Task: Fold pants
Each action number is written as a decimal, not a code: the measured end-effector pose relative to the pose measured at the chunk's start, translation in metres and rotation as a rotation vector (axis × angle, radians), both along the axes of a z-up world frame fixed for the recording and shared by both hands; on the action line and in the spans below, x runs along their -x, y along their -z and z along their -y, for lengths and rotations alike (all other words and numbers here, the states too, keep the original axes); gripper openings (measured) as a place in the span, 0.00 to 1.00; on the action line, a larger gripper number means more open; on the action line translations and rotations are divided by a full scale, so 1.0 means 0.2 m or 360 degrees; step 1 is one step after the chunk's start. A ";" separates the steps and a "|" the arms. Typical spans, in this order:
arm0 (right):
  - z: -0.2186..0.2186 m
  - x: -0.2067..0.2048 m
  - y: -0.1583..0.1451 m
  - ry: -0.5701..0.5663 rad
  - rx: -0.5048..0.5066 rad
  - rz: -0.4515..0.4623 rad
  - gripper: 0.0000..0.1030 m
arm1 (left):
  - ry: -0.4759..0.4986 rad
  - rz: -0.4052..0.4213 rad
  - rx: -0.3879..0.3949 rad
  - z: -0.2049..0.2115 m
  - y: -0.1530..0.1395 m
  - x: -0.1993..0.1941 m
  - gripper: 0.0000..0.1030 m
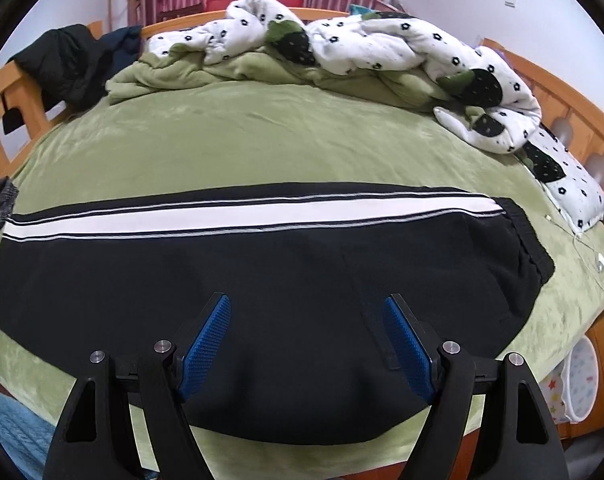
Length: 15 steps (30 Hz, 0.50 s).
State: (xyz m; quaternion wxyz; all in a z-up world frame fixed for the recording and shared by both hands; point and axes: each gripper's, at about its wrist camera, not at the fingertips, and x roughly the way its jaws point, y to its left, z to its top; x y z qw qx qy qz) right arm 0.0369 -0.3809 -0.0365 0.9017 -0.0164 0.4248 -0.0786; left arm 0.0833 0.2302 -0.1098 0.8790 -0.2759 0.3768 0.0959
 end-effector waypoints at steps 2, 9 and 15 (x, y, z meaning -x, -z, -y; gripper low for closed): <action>0.05 0.00 0.01 -0.0002 -0.0005 -0.0010 0.76 | 0.0071 0.0028 -0.0106 0.08 -0.13 -0.02 0.20; 0.28 0.09 0.04 -0.0006 -0.0081 0.0003 0.76 | 0.0391 0.0119 -0.0513 0.68 -0.55 -0.07 0.20; 0.62 0.21 0.06 0.0147 -0.0382 0.0060 0.76 | 0.0686 0.0195 -0.0524 1.44 -0.58 -0.09 0.19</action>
